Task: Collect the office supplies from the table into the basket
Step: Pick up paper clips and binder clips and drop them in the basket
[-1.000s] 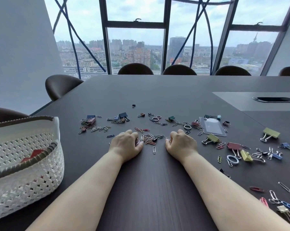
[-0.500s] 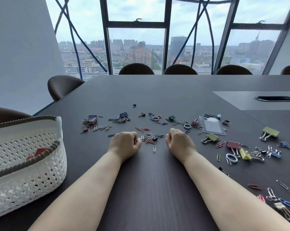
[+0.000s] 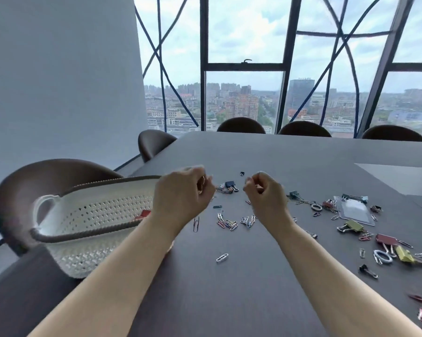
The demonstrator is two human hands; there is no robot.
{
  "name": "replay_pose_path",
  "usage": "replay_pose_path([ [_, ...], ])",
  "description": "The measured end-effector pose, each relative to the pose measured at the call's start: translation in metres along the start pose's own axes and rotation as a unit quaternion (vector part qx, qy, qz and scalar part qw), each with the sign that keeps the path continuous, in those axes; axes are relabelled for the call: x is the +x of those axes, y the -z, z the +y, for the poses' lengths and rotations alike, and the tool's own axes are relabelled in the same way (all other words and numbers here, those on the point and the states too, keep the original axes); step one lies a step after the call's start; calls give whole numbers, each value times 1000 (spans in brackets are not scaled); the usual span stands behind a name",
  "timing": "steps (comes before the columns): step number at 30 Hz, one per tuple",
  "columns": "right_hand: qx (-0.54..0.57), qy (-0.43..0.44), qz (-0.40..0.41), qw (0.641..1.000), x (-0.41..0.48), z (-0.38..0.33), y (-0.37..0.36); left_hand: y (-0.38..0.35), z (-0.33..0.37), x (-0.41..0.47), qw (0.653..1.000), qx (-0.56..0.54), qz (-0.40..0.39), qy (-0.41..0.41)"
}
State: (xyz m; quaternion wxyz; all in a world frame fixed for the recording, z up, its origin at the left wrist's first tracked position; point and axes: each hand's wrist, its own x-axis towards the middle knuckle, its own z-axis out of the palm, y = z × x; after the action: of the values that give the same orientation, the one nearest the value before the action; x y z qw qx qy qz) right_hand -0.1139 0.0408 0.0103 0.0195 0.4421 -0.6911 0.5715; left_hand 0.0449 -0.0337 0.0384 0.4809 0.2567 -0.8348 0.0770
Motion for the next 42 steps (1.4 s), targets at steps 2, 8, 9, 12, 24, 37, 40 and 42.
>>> replay_pose_path([
  [2, 53, 20, 0, 998, -3, -30, -21, 34, -33, 9, 998, 39, -18, 56],
  [8, 99, 56, -15, 993, -16, -81, -70, 74, -115, -11, 931, -17, -324, 165],
  [9, 97, 61, -22, 993, -17, -86, -76, 75, -121, -13, 913, -28, -369, 172],
  [12, 98, 77, -55, 991, -22, -99, -92, 80, -137, -20, 886, -44, -428, 172],
  [24, -36, 128, -246, 960, -10, -119, -151, 105, -155, -47, 970, 80, -203, 104],
  [37, -71, 172, -136, 973, -36, -106, -116, 107, -139, -79, 989, 92, -105, 54],
  [40, -59, 163, -106, 979, -51, -86, -94, 105, -110, -95, 989, 131, -34, -55],
  [42, -67, 146, -107, 981, -61, -63, -78, 99, -94, -112, 989, 122, -15, -88],
])
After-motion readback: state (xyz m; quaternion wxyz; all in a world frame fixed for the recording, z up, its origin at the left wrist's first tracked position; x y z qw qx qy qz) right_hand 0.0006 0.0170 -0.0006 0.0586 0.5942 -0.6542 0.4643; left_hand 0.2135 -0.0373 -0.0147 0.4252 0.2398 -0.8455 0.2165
